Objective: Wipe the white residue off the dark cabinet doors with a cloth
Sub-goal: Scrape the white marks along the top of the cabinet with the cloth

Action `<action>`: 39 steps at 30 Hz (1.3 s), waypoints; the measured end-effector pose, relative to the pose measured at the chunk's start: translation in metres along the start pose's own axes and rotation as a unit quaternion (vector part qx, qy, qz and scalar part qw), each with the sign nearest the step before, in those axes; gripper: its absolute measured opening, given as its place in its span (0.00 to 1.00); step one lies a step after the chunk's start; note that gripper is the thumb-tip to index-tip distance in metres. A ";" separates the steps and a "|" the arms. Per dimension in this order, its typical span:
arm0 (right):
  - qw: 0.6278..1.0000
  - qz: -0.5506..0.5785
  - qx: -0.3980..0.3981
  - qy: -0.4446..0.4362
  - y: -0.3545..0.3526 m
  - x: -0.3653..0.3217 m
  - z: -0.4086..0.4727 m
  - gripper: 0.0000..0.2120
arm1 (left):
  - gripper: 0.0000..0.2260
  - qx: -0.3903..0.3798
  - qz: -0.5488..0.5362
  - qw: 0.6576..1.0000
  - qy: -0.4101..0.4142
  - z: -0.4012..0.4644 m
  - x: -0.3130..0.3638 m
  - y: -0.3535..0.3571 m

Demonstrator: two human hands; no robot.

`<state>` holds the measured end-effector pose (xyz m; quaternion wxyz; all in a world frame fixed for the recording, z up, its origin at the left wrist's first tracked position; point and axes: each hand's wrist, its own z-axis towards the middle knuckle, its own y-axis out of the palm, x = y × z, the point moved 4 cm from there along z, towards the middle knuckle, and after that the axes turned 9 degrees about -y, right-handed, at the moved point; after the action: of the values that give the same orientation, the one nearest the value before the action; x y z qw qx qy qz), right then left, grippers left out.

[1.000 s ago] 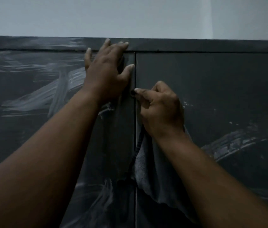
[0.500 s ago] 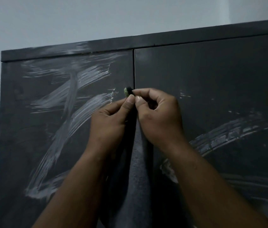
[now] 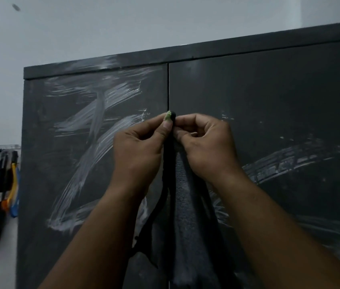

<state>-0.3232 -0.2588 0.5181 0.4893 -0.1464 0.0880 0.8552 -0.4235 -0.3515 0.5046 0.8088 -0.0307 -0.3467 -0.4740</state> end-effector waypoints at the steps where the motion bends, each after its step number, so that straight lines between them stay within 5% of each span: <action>1: 1.000 0.004 -0.005 0.005 0.000 0.000 0.001 0.07 | 0.07 0.010 0.015 1.000 0.017 0.002 0.003 0.000; 7: 0.989 -0.139 -0.049 -0.030 0.003 -0.004 0.018 0.03 | 0.04 0.078 0.151 0.982 0.079 0.021 0.012 -0.012; 13: 0.869 -0.457 0.009 -0.192 0.019 -0.027 0.086 0.15 | 0.05 0.190 0.260 0.929 0.183 0.086 0.035 -0.036; 20: 0.786 -0.596 -0.015 -0.165 0.037 -0.015 0.179 0.26 | 0.08 0.166 0.391 0.869 0.253 0.188 0.057 -0.032; 26: 0.769 -0.614 -0.023 -0.173 0.036 0.000 0.180 0.26 | 0.04 0.065 0.410 0.830 0.372 0.159 0.030 -0.034; 33: 0.773 -0.612 -0.010 -0.168 0.002 -0.005 0.185 0.22 | 0.08 0.103 0.420 0.840 0.328 0.177 0.047 -0.020; 39: 0.767 -0.614 -0.014 -0.183 0.002 -0.003 0.182 0.22 | 0.06 0.035 0.455 0.811 0.365 0.155 0.038 -0.001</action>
<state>-0.3539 -0.2083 0.6908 0.9150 -0.0169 -0.1238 0.3836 -0.4949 -0.3220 0.6442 0.9996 0.0184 0.0118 -0.0155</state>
